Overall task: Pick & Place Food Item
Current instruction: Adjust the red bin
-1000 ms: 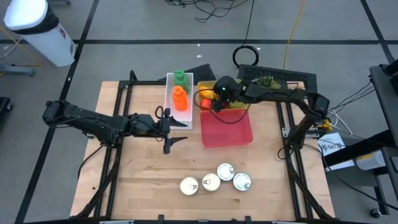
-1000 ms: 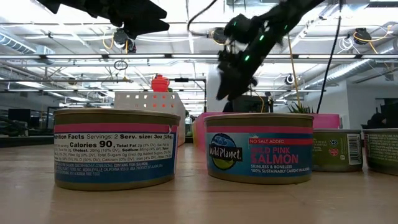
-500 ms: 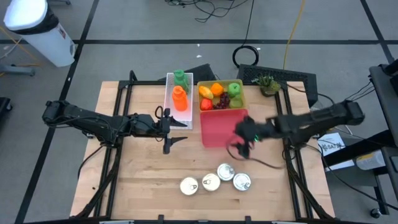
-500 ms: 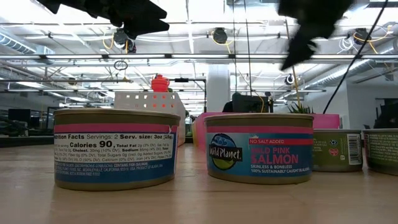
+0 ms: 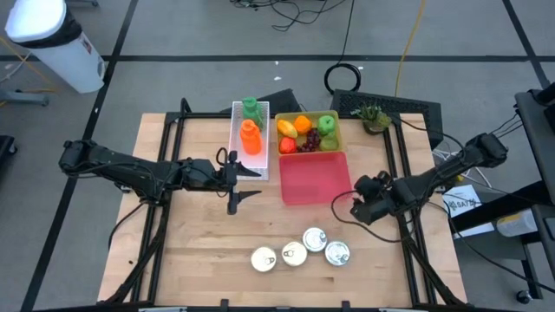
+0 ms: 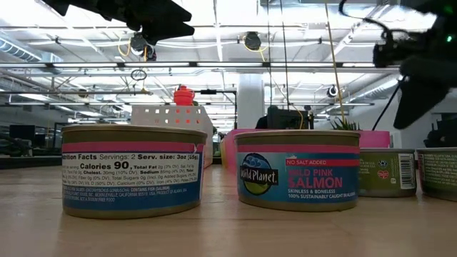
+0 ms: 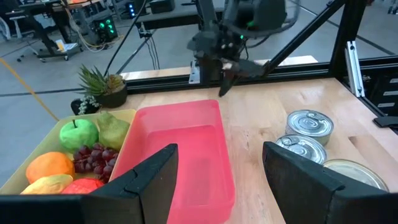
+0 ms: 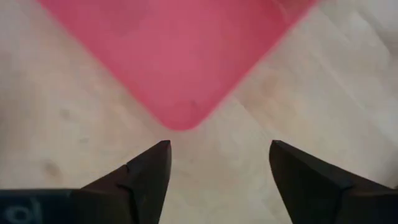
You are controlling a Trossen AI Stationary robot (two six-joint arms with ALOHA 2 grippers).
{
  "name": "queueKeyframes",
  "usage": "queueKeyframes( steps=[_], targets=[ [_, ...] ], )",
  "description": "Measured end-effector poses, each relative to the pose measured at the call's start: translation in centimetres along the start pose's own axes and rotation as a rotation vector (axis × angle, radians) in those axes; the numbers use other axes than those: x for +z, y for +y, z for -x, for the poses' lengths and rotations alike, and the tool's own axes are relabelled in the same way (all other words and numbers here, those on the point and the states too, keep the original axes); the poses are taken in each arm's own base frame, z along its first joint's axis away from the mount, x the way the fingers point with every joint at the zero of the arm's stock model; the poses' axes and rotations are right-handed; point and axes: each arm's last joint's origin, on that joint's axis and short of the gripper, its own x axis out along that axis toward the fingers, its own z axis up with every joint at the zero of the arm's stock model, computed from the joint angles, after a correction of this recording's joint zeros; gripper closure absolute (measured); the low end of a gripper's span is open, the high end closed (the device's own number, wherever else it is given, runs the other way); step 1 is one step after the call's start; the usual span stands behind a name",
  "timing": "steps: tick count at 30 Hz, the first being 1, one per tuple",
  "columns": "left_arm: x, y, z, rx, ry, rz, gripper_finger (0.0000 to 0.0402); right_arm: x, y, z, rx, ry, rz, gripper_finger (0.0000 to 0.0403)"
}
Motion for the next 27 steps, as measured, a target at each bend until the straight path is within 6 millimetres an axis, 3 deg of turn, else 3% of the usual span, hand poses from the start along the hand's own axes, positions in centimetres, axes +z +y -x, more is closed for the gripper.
queueKeyframes(
  steps=[6, 12, 20, 27],
  targets=[
    [0.0, 0.0, 0.0, 0.000, 0.000, 0.000, 0.0158, -0.7, -0.2, -2.5, 0.019, -0.017, -0.034, 0.0184],
    [0.0, 0.0, 0.0, 0.001, 0.000, 0.000, 0.0158, -0.1, 0.0, -3.8, 0.087, -0.080, -0.060, 0.0199],
    [0.0, 0.0, 0.0, 0.000, -0.001, 0.000, 0.0158, 0.5, -0.2, -4.2, 0.112, -0.070, -0.094, 0.0202],
    [0.0, 0.0, 0.0, 0.000, 0.000, 0.000, 0.0158, 0.1, 2.1, -3.2, 0.391, -0.006, -0.016, 0.0202]
  ],
)
